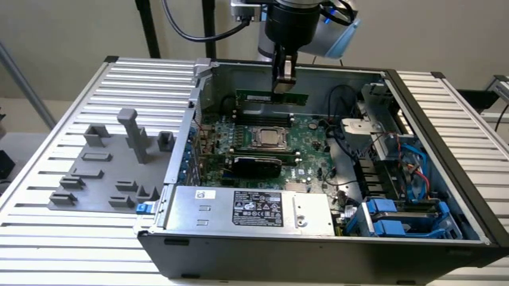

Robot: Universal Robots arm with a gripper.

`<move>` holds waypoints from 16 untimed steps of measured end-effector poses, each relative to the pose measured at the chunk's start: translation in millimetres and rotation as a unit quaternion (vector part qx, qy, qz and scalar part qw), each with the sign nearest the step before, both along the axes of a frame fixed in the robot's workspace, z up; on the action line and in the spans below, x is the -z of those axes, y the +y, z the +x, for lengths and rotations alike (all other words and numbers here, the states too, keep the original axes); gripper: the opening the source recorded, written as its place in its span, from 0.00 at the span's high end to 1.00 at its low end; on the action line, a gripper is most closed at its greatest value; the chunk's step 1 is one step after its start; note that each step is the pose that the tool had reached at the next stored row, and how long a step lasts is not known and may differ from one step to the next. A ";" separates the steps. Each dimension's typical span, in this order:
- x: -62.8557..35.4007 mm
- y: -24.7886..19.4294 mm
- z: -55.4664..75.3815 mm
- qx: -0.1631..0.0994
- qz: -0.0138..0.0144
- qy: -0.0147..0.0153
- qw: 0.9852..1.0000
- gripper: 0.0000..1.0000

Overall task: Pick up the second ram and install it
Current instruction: 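Insert the second ram into the second slot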

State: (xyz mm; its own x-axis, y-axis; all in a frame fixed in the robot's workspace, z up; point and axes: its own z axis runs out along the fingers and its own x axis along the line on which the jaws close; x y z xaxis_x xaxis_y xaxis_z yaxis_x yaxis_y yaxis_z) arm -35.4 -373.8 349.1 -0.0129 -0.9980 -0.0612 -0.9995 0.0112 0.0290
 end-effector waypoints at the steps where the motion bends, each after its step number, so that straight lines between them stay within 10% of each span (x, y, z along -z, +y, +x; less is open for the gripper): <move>1: 0.0 0.0 0.0 0.000 0.000 0.000 1.000 0.86; 16: 21.0 -2.8 0.0 0.000 0.000 -0.003 1.000 0.86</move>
State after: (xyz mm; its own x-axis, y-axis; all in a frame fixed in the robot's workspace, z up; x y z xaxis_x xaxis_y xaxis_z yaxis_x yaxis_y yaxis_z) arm -35.4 -376.6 328.1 -0.0126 -0.9981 -0.0606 -0.9997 0.0112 0.0228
